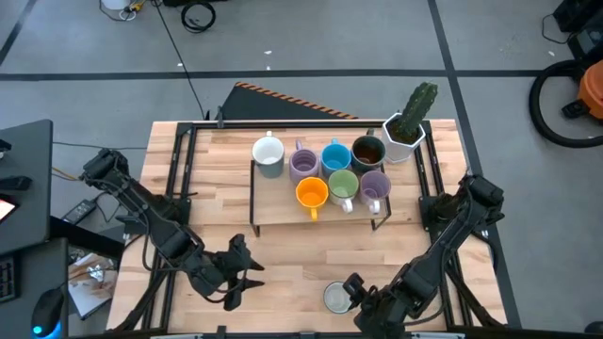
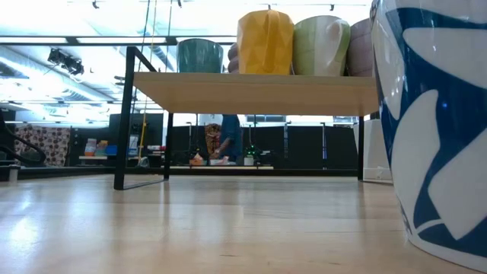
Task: Place coffee mugs
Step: Put the white mug on the shelf
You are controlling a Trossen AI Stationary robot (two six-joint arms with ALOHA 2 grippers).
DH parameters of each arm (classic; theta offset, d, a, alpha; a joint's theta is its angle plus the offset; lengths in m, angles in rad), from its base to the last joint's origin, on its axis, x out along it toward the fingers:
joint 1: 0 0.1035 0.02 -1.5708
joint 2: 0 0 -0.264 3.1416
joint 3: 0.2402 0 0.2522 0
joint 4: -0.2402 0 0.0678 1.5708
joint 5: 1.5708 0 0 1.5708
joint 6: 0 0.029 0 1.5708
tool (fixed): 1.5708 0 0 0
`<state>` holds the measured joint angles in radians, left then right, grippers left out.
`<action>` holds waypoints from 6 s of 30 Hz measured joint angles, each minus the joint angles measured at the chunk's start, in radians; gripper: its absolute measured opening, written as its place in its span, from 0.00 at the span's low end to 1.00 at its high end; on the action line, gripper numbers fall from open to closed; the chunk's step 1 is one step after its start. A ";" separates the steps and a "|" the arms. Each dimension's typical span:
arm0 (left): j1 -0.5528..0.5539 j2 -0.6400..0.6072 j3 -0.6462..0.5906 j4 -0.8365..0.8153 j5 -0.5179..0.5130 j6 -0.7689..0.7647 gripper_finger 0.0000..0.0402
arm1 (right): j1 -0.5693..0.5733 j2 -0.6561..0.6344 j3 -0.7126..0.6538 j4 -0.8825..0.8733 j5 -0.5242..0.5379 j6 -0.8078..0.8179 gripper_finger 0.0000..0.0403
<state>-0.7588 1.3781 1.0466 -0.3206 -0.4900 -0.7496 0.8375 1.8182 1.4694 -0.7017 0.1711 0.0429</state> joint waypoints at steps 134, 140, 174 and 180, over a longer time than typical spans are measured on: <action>-0.010 0.001 0.000 -0.009 -0.008 -0.059 0.47 | -0.050 -0.288 -0.458 0.120 0.495 0.527 0.66; 0.005 0.001 0.000 -0.009 -0.011 -0.059 0.47 | -0.047 -0.285 -0.564 0.175 0.621 0.639 0.66; 0.005 0.001 0.001 0.034 -0.003 -0.095 0.47 | -0.141 -0.282 -0.770 0.925 0.429 0.298 0.63; 0.005 0.001 0.001 0.034 -0.002 -0.115 0.47 | -0.124 -0.312 -0.697 0.735 0.454 0.369 0.62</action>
<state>-0.7537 1.3792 1.0473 -0.2866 -0.4923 -0.8641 0.7131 1.5064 0.7727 0.0331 0.6251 0.4116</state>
